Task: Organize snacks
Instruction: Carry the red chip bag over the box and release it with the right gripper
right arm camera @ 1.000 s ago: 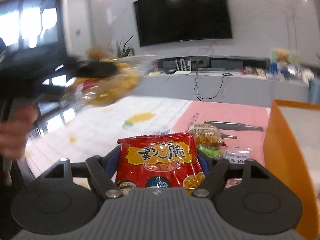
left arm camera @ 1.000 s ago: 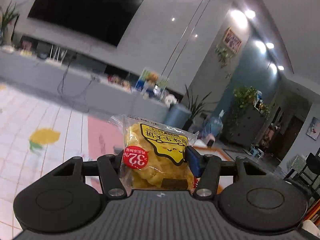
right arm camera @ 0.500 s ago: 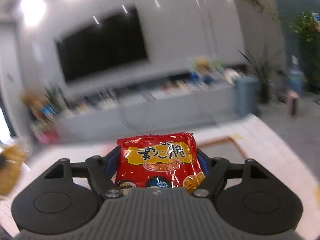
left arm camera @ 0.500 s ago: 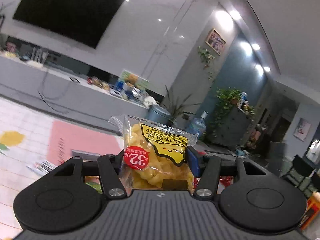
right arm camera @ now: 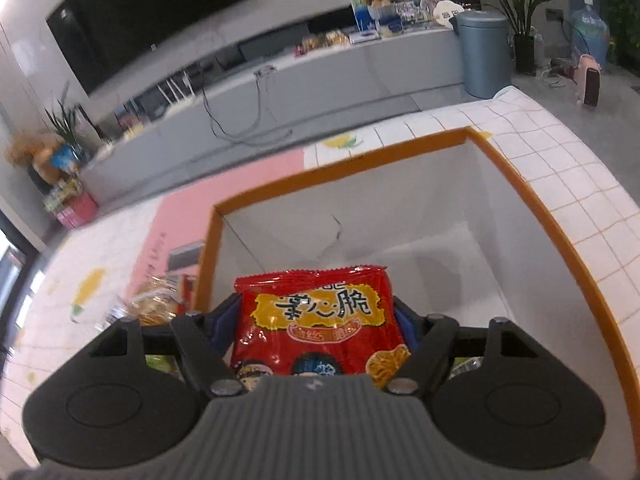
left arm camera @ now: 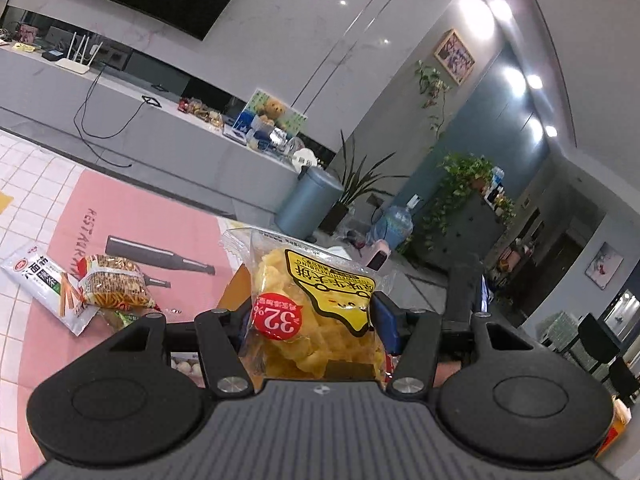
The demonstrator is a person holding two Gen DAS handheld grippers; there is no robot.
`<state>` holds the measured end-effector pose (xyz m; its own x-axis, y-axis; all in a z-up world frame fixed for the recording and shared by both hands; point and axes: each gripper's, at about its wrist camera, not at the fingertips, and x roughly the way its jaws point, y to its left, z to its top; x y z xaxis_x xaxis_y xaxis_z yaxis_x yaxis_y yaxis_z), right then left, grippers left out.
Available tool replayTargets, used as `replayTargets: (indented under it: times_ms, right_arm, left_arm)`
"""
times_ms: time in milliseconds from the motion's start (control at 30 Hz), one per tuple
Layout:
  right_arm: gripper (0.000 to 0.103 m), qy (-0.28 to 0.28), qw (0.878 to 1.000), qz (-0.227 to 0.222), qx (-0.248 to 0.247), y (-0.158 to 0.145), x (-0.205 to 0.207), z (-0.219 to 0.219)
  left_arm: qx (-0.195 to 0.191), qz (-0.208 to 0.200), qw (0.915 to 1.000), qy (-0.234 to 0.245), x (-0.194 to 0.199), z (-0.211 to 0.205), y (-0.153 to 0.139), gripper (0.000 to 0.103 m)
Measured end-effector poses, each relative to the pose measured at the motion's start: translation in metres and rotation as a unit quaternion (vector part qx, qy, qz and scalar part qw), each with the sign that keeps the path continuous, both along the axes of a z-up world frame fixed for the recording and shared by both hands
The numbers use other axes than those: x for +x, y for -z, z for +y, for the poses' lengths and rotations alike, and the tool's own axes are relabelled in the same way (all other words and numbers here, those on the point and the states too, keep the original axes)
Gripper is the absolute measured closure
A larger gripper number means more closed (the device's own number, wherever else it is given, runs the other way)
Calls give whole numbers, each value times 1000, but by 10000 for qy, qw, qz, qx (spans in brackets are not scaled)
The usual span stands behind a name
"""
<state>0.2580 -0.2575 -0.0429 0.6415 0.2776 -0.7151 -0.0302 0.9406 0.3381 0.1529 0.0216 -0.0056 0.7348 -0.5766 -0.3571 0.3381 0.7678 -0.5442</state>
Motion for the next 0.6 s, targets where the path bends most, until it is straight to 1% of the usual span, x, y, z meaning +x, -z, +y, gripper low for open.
replayTargets:
  times_ms: [100, 167, 267, 367, 433, 500, 600]
  right_arm:
    - [29, 40, 9996, 271, 120, 13, 4, 1]
    - [28, 168, 9991, 374, 129, 20, 8, 1]
    - [27, 154, 9983, 531, 179, 25, 10, 6]
    - [25, 161, 9973, 589, 402, 28, 12, 3]
    - [25, 211, 9972, 611, 379, 29, 12, 2]
    - [25, 236, 9969, 612, 423, 28, 12, 2]
    - [25, 256, 9975, 561, 345, 25, 9, -3]
  left_arm:
    - [18, 36, 10000, 7, -3, 0, 5, 38]
    - [19, 64, 10000, 50, -7, 0, 8, 38]
    - [37, 132, 9999, 41, -10, 4, 11, 38]
    - [-11, 83, 10000, 15, -13, 9, 11, 41]
    - [-30, 20, 10000, 39, -14, 10, 8, 41]
    - [-4, 52, 10000, 15, -15, 10, 8, 44]
    - [36, 97, 9999, 18, -15, 8, 9, 44]
